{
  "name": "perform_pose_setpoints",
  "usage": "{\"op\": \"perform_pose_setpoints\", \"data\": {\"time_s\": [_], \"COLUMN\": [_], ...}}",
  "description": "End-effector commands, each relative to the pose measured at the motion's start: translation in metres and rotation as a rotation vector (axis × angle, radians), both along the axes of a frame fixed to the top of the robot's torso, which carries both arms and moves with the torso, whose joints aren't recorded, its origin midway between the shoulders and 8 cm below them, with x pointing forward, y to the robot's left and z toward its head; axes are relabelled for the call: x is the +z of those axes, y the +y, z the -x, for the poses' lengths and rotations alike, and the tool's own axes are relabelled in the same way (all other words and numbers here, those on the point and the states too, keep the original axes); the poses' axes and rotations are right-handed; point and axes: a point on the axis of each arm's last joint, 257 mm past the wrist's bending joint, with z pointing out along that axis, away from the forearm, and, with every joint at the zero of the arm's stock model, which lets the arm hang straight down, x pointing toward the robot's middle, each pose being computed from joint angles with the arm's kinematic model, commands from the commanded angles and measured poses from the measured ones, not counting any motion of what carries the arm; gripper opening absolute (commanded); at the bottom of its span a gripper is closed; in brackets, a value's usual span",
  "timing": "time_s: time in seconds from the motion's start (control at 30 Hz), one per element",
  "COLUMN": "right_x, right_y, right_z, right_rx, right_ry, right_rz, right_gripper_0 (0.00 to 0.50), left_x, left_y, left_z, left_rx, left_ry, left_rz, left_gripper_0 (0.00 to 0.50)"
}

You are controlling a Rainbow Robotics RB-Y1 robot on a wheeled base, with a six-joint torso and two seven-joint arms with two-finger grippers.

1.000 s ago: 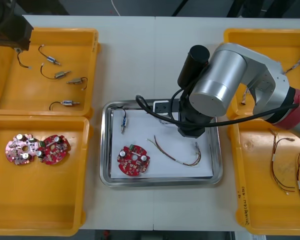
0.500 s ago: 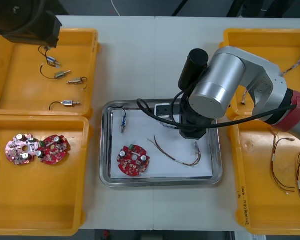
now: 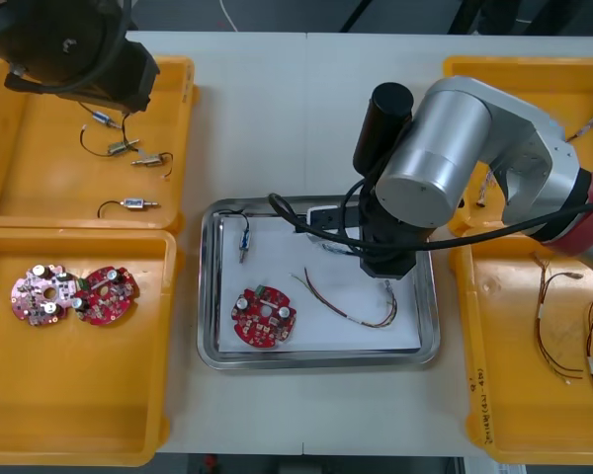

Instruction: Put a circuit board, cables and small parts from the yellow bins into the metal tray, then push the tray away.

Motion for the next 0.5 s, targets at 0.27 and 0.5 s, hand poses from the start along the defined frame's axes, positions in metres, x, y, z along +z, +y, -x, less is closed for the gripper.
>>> {"op": "perform_pose_setpoints", "data": {"time_s": [0.27,0.5], "right_x": [0.087,0.14], "right_y": [-0.007,-0.001], "right_z": [0.023,0.012], "right_rx": [-0.023,-0.055], "right_ry": [-0.06,-0.171], "right_rz": [-0.015,-0.149], "right_gripper_0": [0.5,0.5], "left_x": [-0.009,-0.022], "left_y": [-0.038,-0.056], "left_z": [0.014,0.019], "left_rx": [0.021,0.003], "left_ry": [0.028,0.053], "left_rz": [0.083,0.075], "left_gripper_0": [0.001,0.0]}}
